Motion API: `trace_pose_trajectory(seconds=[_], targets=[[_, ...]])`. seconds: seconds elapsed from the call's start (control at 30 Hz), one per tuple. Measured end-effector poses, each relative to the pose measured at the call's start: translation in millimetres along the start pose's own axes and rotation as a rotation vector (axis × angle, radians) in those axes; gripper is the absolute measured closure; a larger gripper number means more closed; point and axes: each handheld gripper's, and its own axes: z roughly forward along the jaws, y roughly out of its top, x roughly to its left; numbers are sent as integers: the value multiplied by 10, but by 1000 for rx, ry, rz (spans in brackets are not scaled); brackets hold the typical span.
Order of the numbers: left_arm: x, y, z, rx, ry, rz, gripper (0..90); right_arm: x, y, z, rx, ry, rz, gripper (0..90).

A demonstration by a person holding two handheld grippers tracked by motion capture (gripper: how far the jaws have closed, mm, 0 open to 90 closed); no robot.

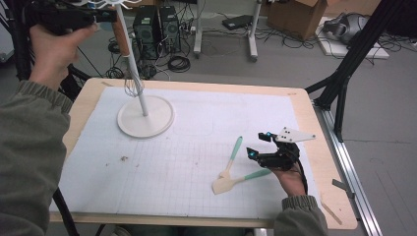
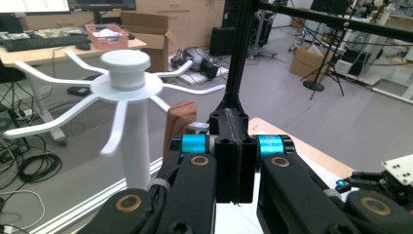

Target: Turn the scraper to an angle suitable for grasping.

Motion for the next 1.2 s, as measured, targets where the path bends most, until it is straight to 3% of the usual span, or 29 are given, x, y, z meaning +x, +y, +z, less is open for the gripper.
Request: trace_pose_trajectory(seconds=[0.23,0.53,1.2], targets=[[-39,-4,73,3,27,-5,896,7,2,-5,-2,2,0,236],[38,-11,13,-14,72,-23,896,-1,2,-5,-6,-2,-5,237],[193,-32,-116,-19,102,-21,896,-7,-1,2,-4,1,1,238]])
